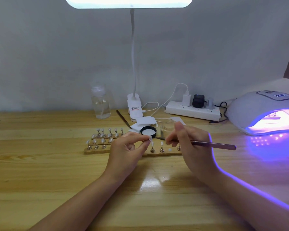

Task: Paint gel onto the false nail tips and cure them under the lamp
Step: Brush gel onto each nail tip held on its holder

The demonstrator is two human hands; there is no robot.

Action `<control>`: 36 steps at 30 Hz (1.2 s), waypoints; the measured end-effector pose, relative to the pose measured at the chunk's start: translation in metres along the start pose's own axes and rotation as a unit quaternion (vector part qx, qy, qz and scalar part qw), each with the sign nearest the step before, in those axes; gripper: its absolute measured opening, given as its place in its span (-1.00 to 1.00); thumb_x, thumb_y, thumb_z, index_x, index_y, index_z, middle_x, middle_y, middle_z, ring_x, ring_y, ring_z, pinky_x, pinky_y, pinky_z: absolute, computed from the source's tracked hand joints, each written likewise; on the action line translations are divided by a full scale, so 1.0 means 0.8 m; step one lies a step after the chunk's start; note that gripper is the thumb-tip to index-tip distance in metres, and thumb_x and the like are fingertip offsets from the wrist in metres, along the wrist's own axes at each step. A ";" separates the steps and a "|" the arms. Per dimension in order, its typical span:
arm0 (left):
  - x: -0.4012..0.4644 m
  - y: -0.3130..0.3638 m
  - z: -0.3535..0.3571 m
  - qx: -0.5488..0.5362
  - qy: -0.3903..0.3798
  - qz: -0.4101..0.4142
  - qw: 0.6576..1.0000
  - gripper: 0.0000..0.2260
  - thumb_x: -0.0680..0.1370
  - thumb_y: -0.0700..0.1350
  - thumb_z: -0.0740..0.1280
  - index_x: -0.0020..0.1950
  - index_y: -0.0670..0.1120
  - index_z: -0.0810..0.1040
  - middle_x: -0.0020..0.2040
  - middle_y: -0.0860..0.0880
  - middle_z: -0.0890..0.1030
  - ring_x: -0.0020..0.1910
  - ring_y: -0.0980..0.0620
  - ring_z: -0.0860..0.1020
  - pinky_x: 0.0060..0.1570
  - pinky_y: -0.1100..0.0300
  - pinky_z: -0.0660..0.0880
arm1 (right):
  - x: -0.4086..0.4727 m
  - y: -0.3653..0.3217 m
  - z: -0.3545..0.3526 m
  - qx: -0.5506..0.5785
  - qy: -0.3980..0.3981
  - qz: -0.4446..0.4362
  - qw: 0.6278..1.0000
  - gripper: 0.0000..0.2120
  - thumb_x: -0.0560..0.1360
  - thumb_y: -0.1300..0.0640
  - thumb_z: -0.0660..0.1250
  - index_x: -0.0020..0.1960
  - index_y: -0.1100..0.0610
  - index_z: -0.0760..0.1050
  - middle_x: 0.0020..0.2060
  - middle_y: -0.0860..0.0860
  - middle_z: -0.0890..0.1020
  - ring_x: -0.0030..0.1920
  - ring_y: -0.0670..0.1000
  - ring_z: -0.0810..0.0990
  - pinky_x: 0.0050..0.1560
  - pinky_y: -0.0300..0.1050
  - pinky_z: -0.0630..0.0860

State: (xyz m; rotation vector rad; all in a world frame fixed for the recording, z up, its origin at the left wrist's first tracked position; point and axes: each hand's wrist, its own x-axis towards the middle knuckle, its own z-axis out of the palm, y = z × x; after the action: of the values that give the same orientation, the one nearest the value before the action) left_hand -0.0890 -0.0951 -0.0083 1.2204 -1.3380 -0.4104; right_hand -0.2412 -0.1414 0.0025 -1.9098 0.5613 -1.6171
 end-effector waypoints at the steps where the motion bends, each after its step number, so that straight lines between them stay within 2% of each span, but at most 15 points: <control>1: 0.000 0.000 0.000 0.002 0.001 0.002 1.000 -0.81 0.39 -0.26 0.43 -0.22 0.06 0.64 -0.24 0.08 0.61 -0.58 0.16 0.21 -0.51 0.39 0.18 | 0.000 0.000 0.001 -0.001 0.002 -0.007 1.000 -0.62 0.51 0.01 0.13 -0.35 0.13 0.55 -0.45 -0.08 0.59 -0.40 -0.20 0.54 -0.33 -0.43 0.39; 5: -0.001 0.003 0.000 0.008 0.002 -0.001 1.000 -0.78 0.39 -0.26 0.43 -0.23 0.10 0.62 -0.26 0.11 0.58 -0.60 0.17 0.23 -0.47 0.36 0.23 | 0.000 0.003 0.003 -0.045 -0.019 -0.044 0.998 -0.59 0.53 0.06 0.12 -0.32 0.24 0.58 -0.42 -0.04 0.59 -0.34 -0.18 0.56 -0.27 -0.32 0.48; 9: -0.001 0.004 0.000 0.008 0.000 -0.011 1.000 -0.79 0.40 -0.25 0.43 -0.22 0.09 0.63 -0.22 0.08 0.59 -0.59 0.16 0.22 -0.51 0.37 0.18 | -0.004 0.003 0.002 -0.006 -0.011 -0.013 1.000 -0.58 0.52 0.01 0.10 -0.39 0.13 0.54 -0.49 -0.09 0.57 -0.43 -0.21 0.54 -0.32 -0.42 0.40; 14: -0.001 0.004 -0.001 0.010 -0.003 -0.017 1.000 -0.78 0.40 -0.25 0.42 -0.22 0.10 0.62 -0.23 0.07 0.58 -0.58 0.17 0.22 -0.50 0.37 0.19 | -0.002 0.004 0.004 -0.046 -0.020 -0.045 0.998 -0.58 0.54 0.07 0.09 -0.33 0.22 0.57 -0.42 -0.06 0.57 -0.35 -0.20 0.55 -0.26 -0.38 0.44; 18: -0.001 0.004 0.000 0.007 -0.005 -0.026 1.000 -0.81 0.41 -0.26 0.42 -0.19 0.05 0.64 -0.20 0.05 0.58 -0.60 0.18 0.22 -0.52 0.41 0.18 | -0.005 0.003 0.004 0.009 0.000 0.005 1.000 -0.56 0.51 -0.05 0.09 -0.42 0.09 0.54 -0.53 -0.07 0.55 -0.46 -0.18 0.53 -0.34 -0.38 0.43; 23: 0.000 0.006 0.000 0.004 0.000 -0.030 1.000 -0.76 0.41 -0.27 0.42 -0.24 0.10 0.61 -0.25 0.09 0.56 -0.59 0.18 0.26 -0.50 0.39 0.22 | -0.003 0.003 0.005 -0.038 -0.015 -0.021 0.999 -0.55 0.53 0.02 0.09 -0.34 0.22 0.58 -0.44 -0.10 0.57 -0.37 -0.20 0.55 -0.28 -0.41 0.42; 26: -0.001 0.006 0.000 0.003 -0.001 -0.032 0.999 -0.76 0.41 -0.26 0.42 -0.23 0.11 0.62 -0.27 0.10 0.56 -0.57 0.19 0.26 -0.47 0.40 0.26 | -0.005 0.002 0.004 0.018 -0.002 0.024 1.000 -0.54 0.49 -0.07 0.10 -0.42 0.13 0.54 -0.53 -0.05 0.56 -0.46 -0.16 0.54 -0.34 -0.37 0.43; 28: -0.001 0.007 0.000 -0.001 -0.003 -0.034 0.999 -0.77 0.41 -0.26 0.42 -0.23 0.10 0.62 -0.25 0.09 0.57 -0.59 0.19 0.25 -0.51 0.41 0.22 | -0.004 0.001 0.004 0.005 0.013 0.003 1.000 -0.57 0.51 -0.05 0.09 -0.40 0.09 0.54 -0.52 -0.10 0.56 -0.44 -0.17 0.54 -0.32 -0.37 0.43; 31: -0.001 0.007 0.000 -0.005 -0.001 -0.039 0.999 -0.75 0.41 -0.27 0.41 -0.24 0.12 0.61 -0.25 0.09 0.57 -0.60 0.18 0.25 -0.52 0.42 0.19 | -0.002 0.001 0.007 -0.039 -0.009 -0.022 0.999 -0.58 0.53 0.01 0.09 -0.33 0.17 0.57 -0.42 -0.12 0.58 -0.37 -0.19 0.55 -0.28 -0.38 0.43; 34: -0.001 0.006 0.000 -0.003 -0.003 -0.041 0.999 -0.73 0.41 -0.26 0.42 -0.25 0.15 0.61 -0.24 0.09 0.58 -0.58 0.18 0.25 -0.52 0.42 0.20 | -0.005 0.001 0.006 0.003 -0.001 0.021 1.000 -0.56 0.50 -0.07 0.09 -0.42 0.09 0.54 -0.53 -0.10 0.56 -0.45 -0.17 0.54 -0.34 -0.36 0.43; 36: -0.001 0.006 0.000 -0.004 -0.003 -0.041 0.999 -0.73 0.41 -0.26 0.42 -0.25 0.14 0.61 -0.24 0.08 0.59 -0.59 0.19 0.24 -0.52 0.42 0.21 | -0.003 0.000 0.005 0.020 0.022 0.016 0.999 -0.58 0.50 -0.07 0.09 -0.42 0.04 0.52 -0.54 -0.08 0.56 -0.46 -0.15 0.53 -0.35 -0.35 0.43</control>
State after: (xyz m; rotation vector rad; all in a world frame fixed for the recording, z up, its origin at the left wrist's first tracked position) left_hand -0.0913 -0.0924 -0.0047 1.2717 -1.2925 -0.4782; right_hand -0.2378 -0.1391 0.0001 -1.8309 0.5713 -1.6409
